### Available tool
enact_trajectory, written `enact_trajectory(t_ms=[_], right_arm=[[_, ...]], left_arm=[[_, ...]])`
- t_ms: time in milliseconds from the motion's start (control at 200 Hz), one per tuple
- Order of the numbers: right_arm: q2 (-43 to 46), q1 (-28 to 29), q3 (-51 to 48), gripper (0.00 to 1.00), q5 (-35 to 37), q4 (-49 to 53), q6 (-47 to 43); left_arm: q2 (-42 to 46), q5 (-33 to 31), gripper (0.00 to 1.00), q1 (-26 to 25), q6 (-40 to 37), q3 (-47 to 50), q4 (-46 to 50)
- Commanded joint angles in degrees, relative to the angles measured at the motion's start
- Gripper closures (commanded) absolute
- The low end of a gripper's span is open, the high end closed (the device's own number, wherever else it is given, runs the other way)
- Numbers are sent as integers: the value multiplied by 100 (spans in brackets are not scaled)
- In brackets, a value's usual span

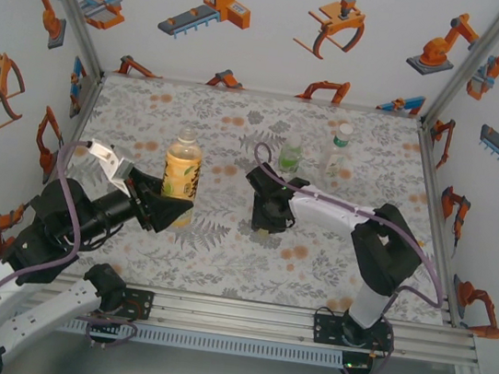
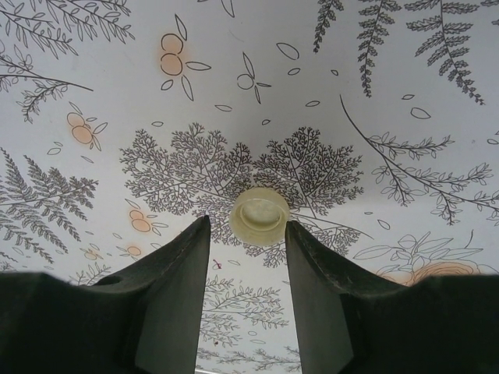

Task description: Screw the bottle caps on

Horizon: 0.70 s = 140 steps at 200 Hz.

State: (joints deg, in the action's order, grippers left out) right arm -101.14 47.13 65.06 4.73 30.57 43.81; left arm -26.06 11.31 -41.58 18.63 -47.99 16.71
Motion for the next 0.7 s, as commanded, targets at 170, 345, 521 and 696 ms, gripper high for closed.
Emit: enact_trajectory(t_ms=[170,345,521,696], right_arm=[[-263,59,53,56,-16,19,126],[-335,59,-16,63,-59,-75,145],[-196,53,-54,77,-256,-289,218],[85,-51,-325,83,-698,-1096,436]], left_arm=[[-65,-96,100,9,-105,-19,21],[-65,-103,100,13,-103,-9,42],[-67,-114,100,10,-119,-29,35],[0,-162,100,8,-114,-31,-23]])
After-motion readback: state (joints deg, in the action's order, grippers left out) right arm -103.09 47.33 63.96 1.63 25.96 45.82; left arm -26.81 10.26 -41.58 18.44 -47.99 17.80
